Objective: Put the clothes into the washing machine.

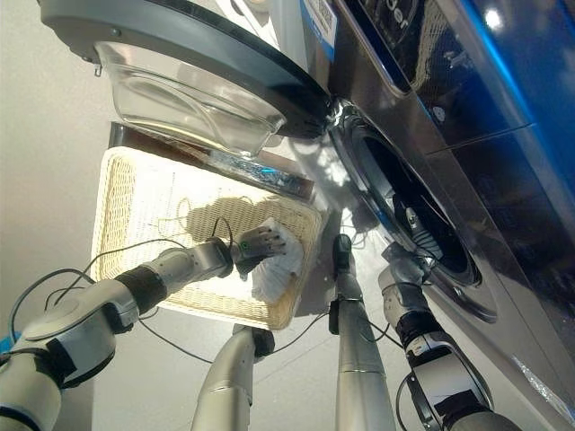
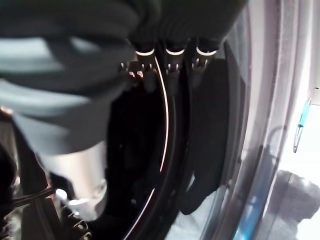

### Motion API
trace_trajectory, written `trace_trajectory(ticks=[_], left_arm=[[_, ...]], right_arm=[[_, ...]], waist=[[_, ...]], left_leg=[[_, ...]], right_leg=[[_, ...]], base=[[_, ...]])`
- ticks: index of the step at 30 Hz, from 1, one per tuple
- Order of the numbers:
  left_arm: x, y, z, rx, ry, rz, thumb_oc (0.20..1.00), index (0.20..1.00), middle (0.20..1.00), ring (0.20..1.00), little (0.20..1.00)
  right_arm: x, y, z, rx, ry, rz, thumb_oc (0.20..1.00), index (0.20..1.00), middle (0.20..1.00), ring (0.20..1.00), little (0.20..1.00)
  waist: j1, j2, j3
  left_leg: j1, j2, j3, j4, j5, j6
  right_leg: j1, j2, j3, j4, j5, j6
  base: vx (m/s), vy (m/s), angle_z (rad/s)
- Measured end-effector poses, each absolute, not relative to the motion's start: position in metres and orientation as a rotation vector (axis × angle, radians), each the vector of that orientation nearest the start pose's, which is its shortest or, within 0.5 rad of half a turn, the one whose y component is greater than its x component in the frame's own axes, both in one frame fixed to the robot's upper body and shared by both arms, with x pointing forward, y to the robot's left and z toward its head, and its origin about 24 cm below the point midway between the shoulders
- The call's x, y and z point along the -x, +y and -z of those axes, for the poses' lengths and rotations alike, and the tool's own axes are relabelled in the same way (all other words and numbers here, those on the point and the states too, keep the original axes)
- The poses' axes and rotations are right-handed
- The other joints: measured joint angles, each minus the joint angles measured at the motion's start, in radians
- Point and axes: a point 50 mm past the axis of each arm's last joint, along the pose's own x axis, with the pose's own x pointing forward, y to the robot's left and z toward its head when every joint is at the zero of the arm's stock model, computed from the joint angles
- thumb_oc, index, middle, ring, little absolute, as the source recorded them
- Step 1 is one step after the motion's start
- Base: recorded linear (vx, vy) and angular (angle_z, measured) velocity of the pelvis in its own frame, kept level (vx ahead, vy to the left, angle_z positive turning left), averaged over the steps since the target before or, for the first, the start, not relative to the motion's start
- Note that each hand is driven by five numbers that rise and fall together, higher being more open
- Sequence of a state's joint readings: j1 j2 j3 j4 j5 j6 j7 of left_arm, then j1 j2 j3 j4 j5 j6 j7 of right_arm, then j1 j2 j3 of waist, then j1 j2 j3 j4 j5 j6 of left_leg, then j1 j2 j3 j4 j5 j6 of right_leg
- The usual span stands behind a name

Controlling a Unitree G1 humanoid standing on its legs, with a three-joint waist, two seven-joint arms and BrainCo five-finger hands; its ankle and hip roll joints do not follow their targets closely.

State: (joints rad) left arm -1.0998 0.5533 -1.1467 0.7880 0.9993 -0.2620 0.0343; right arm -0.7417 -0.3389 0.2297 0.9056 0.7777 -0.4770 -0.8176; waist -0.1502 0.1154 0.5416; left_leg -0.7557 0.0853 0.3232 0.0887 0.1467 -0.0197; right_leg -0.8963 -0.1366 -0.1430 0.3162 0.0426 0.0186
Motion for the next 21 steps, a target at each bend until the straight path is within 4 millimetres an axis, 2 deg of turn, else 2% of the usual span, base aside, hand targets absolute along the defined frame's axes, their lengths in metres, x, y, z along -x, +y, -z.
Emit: trace_trajectory(ticks=[8,16,21], left_arm=[[-0.383,0.103,-0.119,-2.321,-0.574,0.748,1.000,1.000,1.000,1.000,1.000],[-0.385,0.092,-0.134,-2.349,-0.773,0.710,1.000,1.000,1.000,1.000,1.000],[-0.386,0.093,-0.133,-2.377,-0.784,0.714,1.000,1.000,1.000,1.000,1.000]], right_arm=[[-0.360,-0.224,-0.103,-0.426,-0.171,0.844,1.000,1.000,1.000,1.000,1.000],[-0.361,-0.216,-0.105,-0.451,-0.186,0.822,1.000,1.000,1.000,1.000,1.000],[-0.361,-0.213,-0.106,-0.469,-0.201,0.809,1.000,1.000,1.000,1.000,1.000]], waist=[[-0.006,-0.011,-0.003],[-0.020,-0.033,-0.005],[-0.027,-0.037,-0.007]], left_leg=[[-0.043,0.008,-0.001,0.006,-0.002,-0.003],[-0.085,0.013,-0.005,0.009,-0.004,-0.004],[-0.098,0.014,-0.005,0.011,-0.004,-0.004]], right_leg=[[-0.033,0.008,-0.002,-0.013,0.007,-0.002],[-0.060,0.013,-0.006,-0.038,0.021,-0.001],[-0.071,0.014,-0.007,-0.038,0.021,-0.001]], base=[[0.01,-0.022,-0.01],[0.00,0.000,0.00],[0.00,0.000,0.00]])
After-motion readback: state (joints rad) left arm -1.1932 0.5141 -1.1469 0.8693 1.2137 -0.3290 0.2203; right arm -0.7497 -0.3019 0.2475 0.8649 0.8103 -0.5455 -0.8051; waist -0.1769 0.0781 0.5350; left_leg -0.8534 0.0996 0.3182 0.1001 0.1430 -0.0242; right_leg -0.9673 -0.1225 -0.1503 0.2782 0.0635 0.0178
